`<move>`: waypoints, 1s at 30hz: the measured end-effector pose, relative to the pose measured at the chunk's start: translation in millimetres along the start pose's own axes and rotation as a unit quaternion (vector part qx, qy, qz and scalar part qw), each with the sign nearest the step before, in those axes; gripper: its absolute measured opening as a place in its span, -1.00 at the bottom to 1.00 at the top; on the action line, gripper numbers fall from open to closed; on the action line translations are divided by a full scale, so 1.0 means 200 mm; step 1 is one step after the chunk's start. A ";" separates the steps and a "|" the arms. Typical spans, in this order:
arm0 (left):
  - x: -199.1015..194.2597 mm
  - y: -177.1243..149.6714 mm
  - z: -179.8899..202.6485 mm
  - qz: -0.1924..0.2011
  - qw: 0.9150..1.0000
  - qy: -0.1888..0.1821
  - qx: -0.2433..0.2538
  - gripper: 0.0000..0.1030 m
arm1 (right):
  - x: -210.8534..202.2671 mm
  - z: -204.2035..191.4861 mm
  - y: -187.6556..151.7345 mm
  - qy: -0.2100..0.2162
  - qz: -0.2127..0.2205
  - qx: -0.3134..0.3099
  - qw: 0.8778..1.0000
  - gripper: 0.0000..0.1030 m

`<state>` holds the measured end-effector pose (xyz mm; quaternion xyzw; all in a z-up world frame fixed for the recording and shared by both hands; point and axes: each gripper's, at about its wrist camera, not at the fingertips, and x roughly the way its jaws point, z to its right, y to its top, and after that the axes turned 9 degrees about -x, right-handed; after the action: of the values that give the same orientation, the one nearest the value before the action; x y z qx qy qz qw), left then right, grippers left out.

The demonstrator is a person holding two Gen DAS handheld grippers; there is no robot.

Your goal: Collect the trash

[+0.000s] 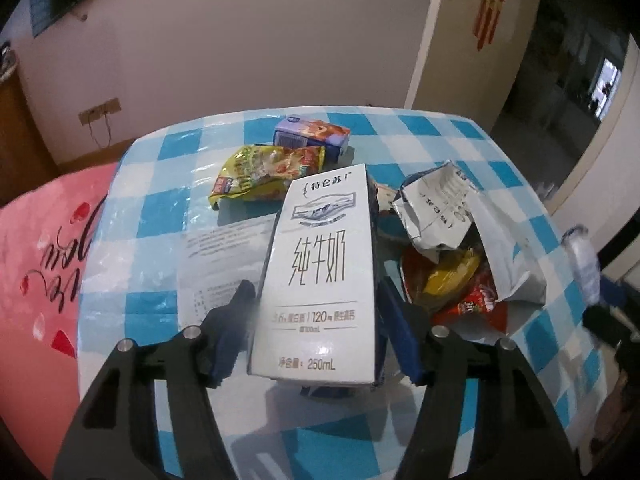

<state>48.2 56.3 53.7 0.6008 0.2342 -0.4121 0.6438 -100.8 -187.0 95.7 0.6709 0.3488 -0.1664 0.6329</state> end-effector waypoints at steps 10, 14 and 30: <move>-0.34 -0.04 -0.15 0.068 0.996 -0.022 -0.061 0.23 | -0.01 -0.15 0.07 0.032 0.004 -0.014 0.999 0.19; -0.56 -0.06 -0.25 0.104 0.991 -0.023 -0.082 0.23 | -0.03 -0.29 0.16 0.067 0.012 -0.031 0.997 0.19; -1.20 -0.33 -1.04 0.181 0.951 0.152 -0.197 0.23 | 0.24 -1.48 0.67 0.303 0.013 -0.160 0.940 0.19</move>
<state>-98.5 321.2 171.8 0.5502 0.2927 -0.1379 0.7698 -40.5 116.7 204.8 0.5843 0.5369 0.1109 0.5983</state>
